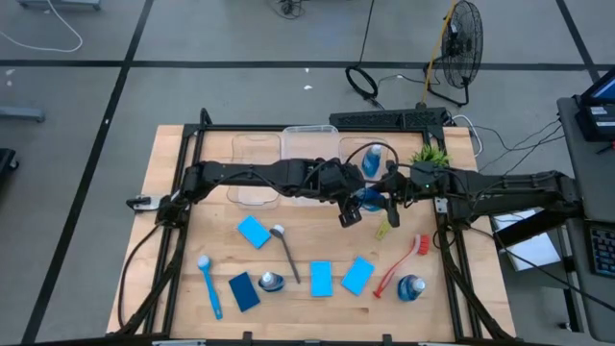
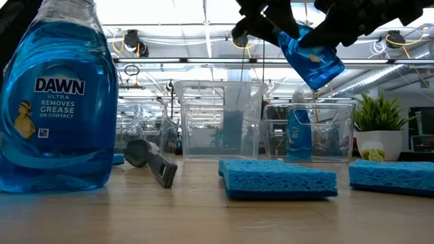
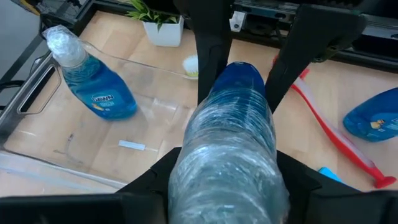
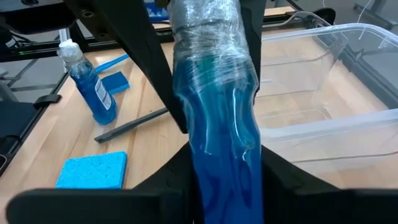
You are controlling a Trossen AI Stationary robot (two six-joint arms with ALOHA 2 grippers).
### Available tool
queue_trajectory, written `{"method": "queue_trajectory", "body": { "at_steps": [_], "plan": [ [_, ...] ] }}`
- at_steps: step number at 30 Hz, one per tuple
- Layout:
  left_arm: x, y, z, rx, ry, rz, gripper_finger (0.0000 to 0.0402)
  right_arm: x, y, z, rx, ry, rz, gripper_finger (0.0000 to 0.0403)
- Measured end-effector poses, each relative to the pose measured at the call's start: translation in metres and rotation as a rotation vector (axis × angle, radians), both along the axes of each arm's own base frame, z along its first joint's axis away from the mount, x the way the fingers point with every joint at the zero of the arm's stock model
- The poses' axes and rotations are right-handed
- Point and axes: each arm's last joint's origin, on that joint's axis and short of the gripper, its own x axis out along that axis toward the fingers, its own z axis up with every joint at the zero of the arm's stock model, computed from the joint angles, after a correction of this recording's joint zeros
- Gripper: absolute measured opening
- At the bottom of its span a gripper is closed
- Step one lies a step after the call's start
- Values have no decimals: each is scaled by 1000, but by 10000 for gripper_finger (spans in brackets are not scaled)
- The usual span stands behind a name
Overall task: Pick & Place Kitchen Sink Supplies
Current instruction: Put the blue dishwashing liquid bottle into the right transparent bin
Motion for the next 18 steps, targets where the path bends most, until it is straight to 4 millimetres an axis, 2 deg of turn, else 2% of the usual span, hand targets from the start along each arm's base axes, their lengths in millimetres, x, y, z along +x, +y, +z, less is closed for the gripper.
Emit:
{"method": "queue_trajectory", "body": {
  "at_steps": [11, 18],
  "plan": [
    [-4, 0, 6, -40, -6, -4, 263, -9, -1, 7, -1, -41, -55, 97],
    [-28, 0, 42, -23, -54, -17, 333, -16, -2, 12, -21, -71, -115, 97]
  ]
}}
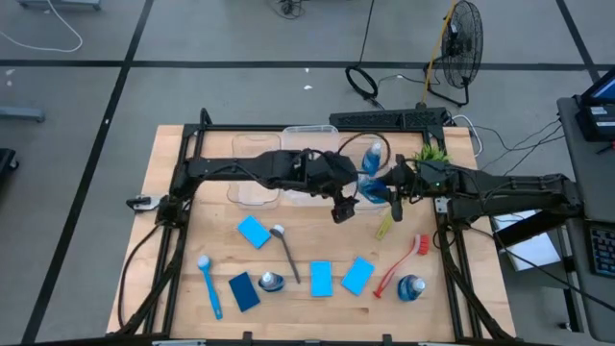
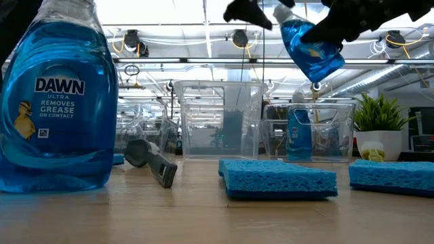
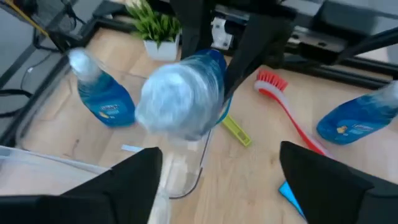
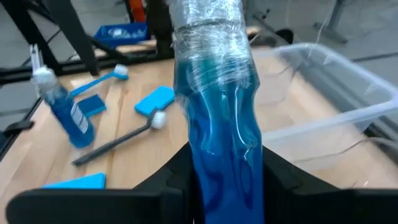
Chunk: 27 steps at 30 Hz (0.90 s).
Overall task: Pick & Place Kitchen Sink Supplies
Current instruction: Put the blue dishwashing liquid bottle into the right transparent bin
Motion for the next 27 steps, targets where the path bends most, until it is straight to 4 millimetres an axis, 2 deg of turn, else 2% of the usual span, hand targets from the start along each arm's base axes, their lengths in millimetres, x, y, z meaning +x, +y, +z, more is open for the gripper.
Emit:
{"method": "queue_trajectory", "body": {
  "at_steps": [4, 8, 12, 16, 27],
  "plan": [
    [-19, 1, 22, 16, -18, 19, 359, -5, 0, 6, -6, -51, -6, 97],
    [-41, 3, 36, 57, 26, 60, 366, -11, 1, 18, -12, -151, -1, 97],
    [-57, 6, 36, 115, 138, 116, 367, -21, 3, 29, -23, -252, 47, 97],
    [-64, 8, 32, 147, 210, 167, 368, -32, 8, 40, -35, -351, 180, 100],
    [-63, 10, 17, 181, 277, 194, 365, -62, 22, 64, 19, -573, 606, 101]
  ]
}}
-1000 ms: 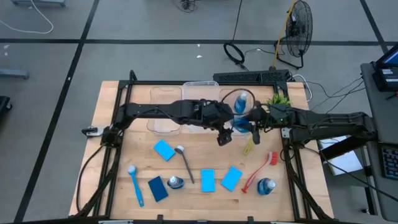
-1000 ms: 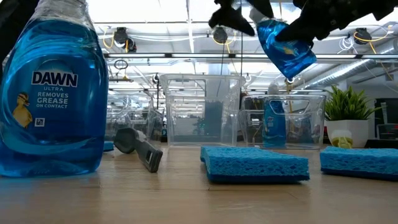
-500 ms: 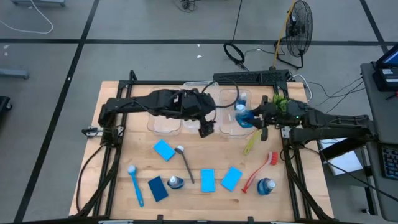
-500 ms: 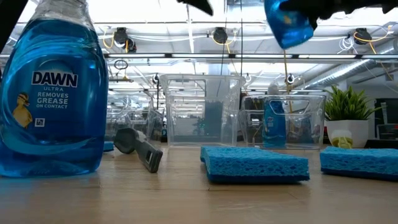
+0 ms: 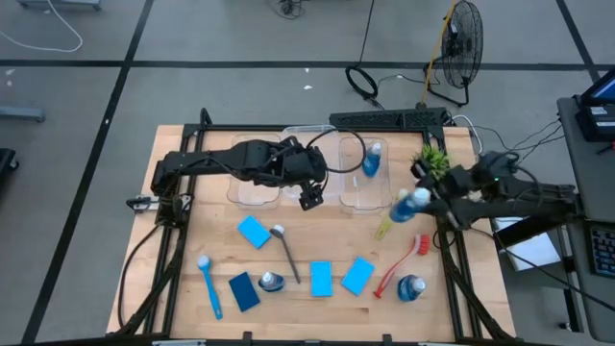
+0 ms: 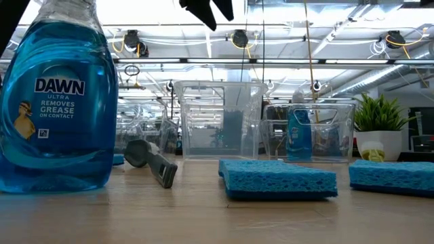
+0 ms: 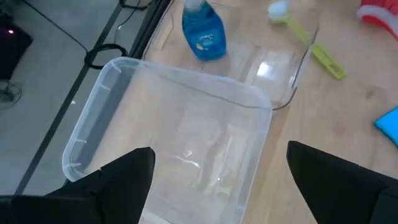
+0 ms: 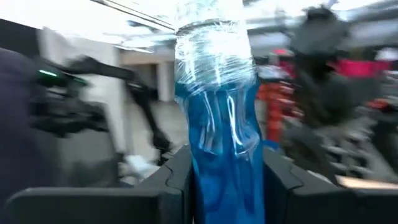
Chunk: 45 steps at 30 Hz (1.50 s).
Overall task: Pick & Place Kitchen Sink Supplies
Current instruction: Put the blue dishwashing liquid bottle into the right transparent bin
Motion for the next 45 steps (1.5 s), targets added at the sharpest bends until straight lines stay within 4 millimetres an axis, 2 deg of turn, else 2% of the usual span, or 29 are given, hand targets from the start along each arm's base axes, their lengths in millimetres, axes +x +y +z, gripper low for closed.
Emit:
{"method": "queue_trajectory", "body": {
  "at_steps": [5, 11, 15, 20, 23, 27, 32, 39, 45],
  "plan": [
    [1, 4, -8, -11, 18, 36, 361, -10, 5, 8, -6, -66, 173, 101],
    [1, 4, -10, -11, 17, 47, 368, -10, 4, 8, 32, -45, 163, 101],
    [1, 4, -10, -7, 17, 49, 367, -1, -1, 1, 114, 46, 0, 102],
    [0, 5, -10, 20, 26, 64, 359, 14, -12, -16, 207, 199, -379, 103],
    [0, 9, -10, 24, 31, 65, 356, 21, -19, -22, 217, 240, -584, 102],
    [-2, 17, -8, 28, 31, 78, 362, 33, -24, -29, 201, 278, -751, 107],
    [-12, 28, 3, 32, 16, 102, 370, 48, -28, -37, 164, 326, -859, 104],
    [-29, 40, 22, 49, -27, 114, 366, 63, -30, -41, 140, 309, -883, 108],
    [-46, 43, 33, 59, -39, 114, 357, 65, -31, -67, 160, 338, -918, 105]
  ]
}}
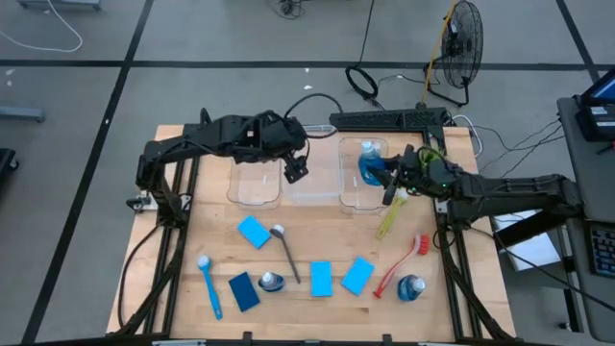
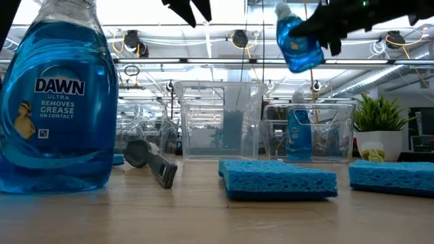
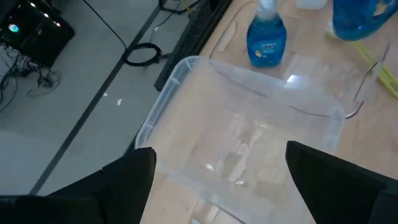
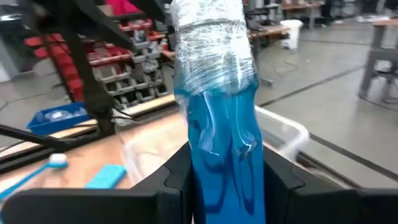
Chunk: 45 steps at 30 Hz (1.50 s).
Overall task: Pick & Place Kitchen Sink Supplies
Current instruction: Put the blue dishwashing liquid bottle into the right transparent bin
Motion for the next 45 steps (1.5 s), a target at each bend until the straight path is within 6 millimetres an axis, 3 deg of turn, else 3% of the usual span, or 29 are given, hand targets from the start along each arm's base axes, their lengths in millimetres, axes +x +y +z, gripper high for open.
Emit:
{"method": "queue_trajectory", "body": {
  "at_steps": [9, 17, 24, 37, 45],
  "plan": [
    [-48, -6, -9, -17, -182, 35, 367, -8, -1, -53, 143, -121, -59, 105],
    [-84, -17, -32, -55, -314, 24, 368, -24, -1, -98, 224, -187, -138, 106],
    [-90, -18, -48, -67, -308, 38, 357, -25, -1, -103, 169, -155, -132, 112],
    [-87, -17, -48, -46, -338, 20, 374, -19, -2, -111, 148, -87, -131, 116],
    [-87, -17, -48, -48, -342, 22, 363, -13, -1, -114, 154, -90, -74, 116]
  ]
}}
